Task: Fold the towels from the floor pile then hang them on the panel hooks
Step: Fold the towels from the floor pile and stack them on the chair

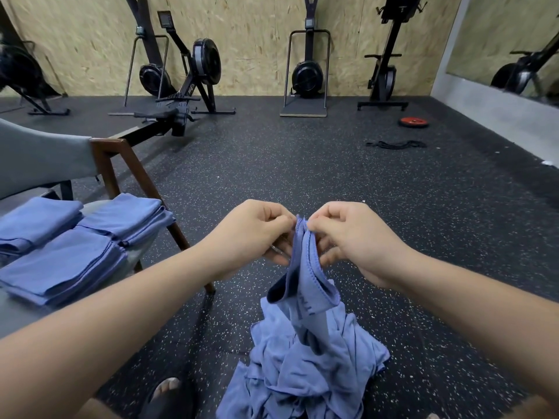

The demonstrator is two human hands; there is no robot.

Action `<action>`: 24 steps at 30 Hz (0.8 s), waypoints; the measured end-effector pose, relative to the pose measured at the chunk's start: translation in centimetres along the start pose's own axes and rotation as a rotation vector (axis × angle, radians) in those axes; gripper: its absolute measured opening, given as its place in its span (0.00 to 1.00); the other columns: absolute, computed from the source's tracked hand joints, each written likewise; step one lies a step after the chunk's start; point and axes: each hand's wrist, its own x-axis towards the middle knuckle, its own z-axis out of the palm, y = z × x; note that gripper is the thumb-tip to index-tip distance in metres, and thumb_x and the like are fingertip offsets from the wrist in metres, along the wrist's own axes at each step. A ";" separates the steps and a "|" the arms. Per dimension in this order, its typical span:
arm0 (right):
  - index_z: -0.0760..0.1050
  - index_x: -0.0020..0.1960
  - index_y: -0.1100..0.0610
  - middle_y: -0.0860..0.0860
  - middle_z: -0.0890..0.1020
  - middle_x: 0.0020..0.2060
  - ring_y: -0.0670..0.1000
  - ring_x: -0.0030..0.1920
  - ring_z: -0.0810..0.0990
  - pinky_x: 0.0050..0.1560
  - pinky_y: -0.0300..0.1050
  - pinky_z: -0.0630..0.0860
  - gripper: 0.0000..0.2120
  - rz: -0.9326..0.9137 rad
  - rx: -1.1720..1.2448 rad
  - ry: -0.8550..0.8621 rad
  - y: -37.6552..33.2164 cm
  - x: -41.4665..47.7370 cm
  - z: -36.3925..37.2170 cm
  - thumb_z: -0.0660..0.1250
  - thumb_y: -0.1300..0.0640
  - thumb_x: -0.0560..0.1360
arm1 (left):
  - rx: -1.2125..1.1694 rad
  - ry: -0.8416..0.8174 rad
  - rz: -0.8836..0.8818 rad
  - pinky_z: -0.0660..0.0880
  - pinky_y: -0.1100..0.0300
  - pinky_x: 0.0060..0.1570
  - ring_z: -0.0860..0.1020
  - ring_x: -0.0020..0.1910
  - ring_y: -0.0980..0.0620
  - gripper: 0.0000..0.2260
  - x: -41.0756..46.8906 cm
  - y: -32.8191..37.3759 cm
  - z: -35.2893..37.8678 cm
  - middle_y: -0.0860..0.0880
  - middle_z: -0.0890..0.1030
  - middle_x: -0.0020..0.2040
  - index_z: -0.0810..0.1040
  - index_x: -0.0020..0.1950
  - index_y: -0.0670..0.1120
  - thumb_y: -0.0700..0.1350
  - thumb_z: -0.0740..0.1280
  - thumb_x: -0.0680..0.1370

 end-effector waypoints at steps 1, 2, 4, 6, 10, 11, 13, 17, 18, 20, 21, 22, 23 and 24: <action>0.81 0.52 0.68 0.59 0.85 0.40 0.52 0.35 0.82 0.36 0.46 0.82 0.07 0.016 0.021 -0.006 0.0 0.0 -0.1 0.70 0.62 0.82 | 0.037 -0.007 0.017 0.85 0.55 0.40 0.87 0.41 0.47 0.08 -0.1 0.1 0.0 0.43 0.88 0.44 0.85 0.54 0.38 0.38 0.65 0.85; 0.80 0.53 0.69 0.60 0.85 0.41 0.52 0.35 0.83 0.37 0.45 0.82 0.08 0.029 0.032 -0.012 0.0 0.0 -0.1 0.69 0.62 0.82 | 0.082 -0.011 0.040 0.86 0.54 0.41 0.88 0.42 0.47 0.07 -0.2 0.1 -0.1 0.43 0.88 0.44 0.85 0.54 0.40 0.38 0.67 0.85; 0.78 0.55 0.70 0.62 0.83 0.42 0.53 0.34 0.83 0.37 0.45 0.83 0.08 0.051 0.048 -0.025 -0.1 -0.1 -0.1 0.66 0.65 0.82 | 0.165 0.000 0.083 0.86 0.52 0.41 0.88 0.41 0.45 0.03 -0.3 -0.1 -0.1 0.45 0.88 0.42 0.85 0.53 0.42 0.39 0.71 0.83; 0.76 0.58 0.68 0.64 0.83 0.42 0.55 0.35 0.85 0.39 0.48 0.85 0.08 0.070 0.087 -0.038 -0.2 -0.1 -0.1 0.59 0.69 0.82 | 0.244 0.033 0.123 0.86 0.51 0.38 0.87 0.38 0.45 0.03 -0.1 -0.3 0.0 0.48 0.88 0.40 0.86 0.51 0.46 0.41 0.73 0.82; 0.75 0.62 0.62 0.64 0.86 0.44 0.53 0.38 0.86 0.44 0.50 0.87 0.10 0.057 0.123 -0.108 -0.2 -0.2 -0.2 0.67 0.69 0.82 | 0.371 0.086 0.215 0.78 0.59 0.41 0.82 0.37 0.59 0.05 0.3 -0.5 -0.2 0.55 0.87 0.40 0.87 0.50 0.54 0.45 0.73 0.82; 0.76 0.62 0.63 0.64 0.86 0.44 0.51 0.38 0.85 0.42 0.47 0.86 0.10 0.040 0.112 -0.120 -0.2 -0.2 -0.2 0.70 0.68 0.81 | 0.393 0.090 0.229 0.77 0.59 0.44 0.81 0.38 0.59 0.05 0.3 -0.5 -0.2 0.57 0.87 0.40 0.87 0.50 0.55 0.46 0.73 0.82; 0.78 0.60 0.65 0.63 0.87 0.43 0.51 0.38 0.85 0.40 0.44 0.84 0.09 0.004 0.076 -0.105 -0.1 -0.2 -0.3 0.72 0.67 0.81 | 0.409 0.086 0.238 0.77 0.58 0.47 0.81 0.40 0.59 0.06 0.4 -0.5 -0.1 0.57 0.86 0.41 0.87 0.50 0.55 0.44 0.72 0.82; 0.79 0.57 0.64 0.62 0.86 0.39 0.54 0.36 0.84 0.35 0.45 0.82 0.06 -0.051 -0.017 -0.063 0.2 0.2 -0.6 0.73 0.66 0.80 | 0.307 0.010 0.240 0.78 0.52 0.48 0.80 0.41 0.57 0.07 0.1 -0.6 0.2 0.54 0.85 0.43 0.84 0.52 0.52 0.40 0.72 0.78; 0.79 0.57 0.63 0.60 0.86 0.37 0.54 0.34 0.83 0.34 0.46 0.81 0.06 -0.065 -0.052 -0.064 0.3 0.3 -0.7 0.73 0.65 0.81 | 0.261 -0.020 0.227 0.79 0.50 0.48 0.81 0.42 0.56 0.09 -0.1 -0.6 0.2 0.53 0.85 0.44 0.83 0.53 0.51 0.38 0.72 0.77; 0.82 0.55 0.61 0.56 0.84 0.34 0.52 0.32 0.81 0.32 0.46 0.79 0.05 -0.092 -0.145 -0.074 0.6 0.5 -0.9 0.73 0.61 0.81 | 0.206 -0.066 0.207 0.81 0.43 0.49 0.83 0.45 0.50 0.12 -0.4 -0.7 0.2 0.49 0.84 0.47 0.81 0.56 0.49 0.34 0.72 0.77; 0.83 0.53 0.59 0.55 0.84 0.33 0.50 0.32 0.79 0.33 0.46 0.78 0.04 -0.105 -0.200 -0.078 0.7 0.6 -1.0 0.74 0.59 0.81 | 0.199 -0.073 0.214 0.81 0.40 0.51 0.85 0.47 0.45 0.13 -0.5 -0.7 0.2 0.47 0.84 0.49 0.80 0.56 0.49 0.34 0.72 0.77; 0.84 0.51 0.56 0.53 0.83 0.33 0.49 0.33 0.78 0.34 0.47 0.77 0.03 -0.125 -0.257 -0.078 0.8 0.7 -1.2 0.74 0.56 0.80 | 0.207 -0.068 0.231 0.81 0.37 0.52 0.85 0.49 0.41 0.14 -0.5 -0.7 0.2 0.47 0.84 0.49 0.80 0.57 0.50 0.34 0.72 0.77; 0.85 0.49 0.54 0.52 0.83 0.34 0.47 0.34 0.78 0.37 0.47 0.76 0.04 -0.157 -0.318 -0.072 0.8 0.8 -1.4 0.75 0.54 0.80 | 0.220 -0.054 0.251 0.81 0.36 0.51 0.84 0.49 0.39 0.15 -0.5 -0.6 0.2 0.48 0.83 0.49 0.79 0.57 0.52 0.34 0.72 0.77; 0.84 0.47 0.52 0.52 0.83 0.36 0.46 0.35 0.77 0.40 0.47 0.76 0.05 -0.199 -0.381 -0.063 0.8 0.9 -1.5 0.75 0.52 0.80 | 0.236 -0.035 0.267 0.81 0.37 0.51 0.84 0.48 0.39 0.15 -0.5 -0.5 0.1 0.49 0.83 0.49 0.79 0.57 0.53 0.35 0.73 0.77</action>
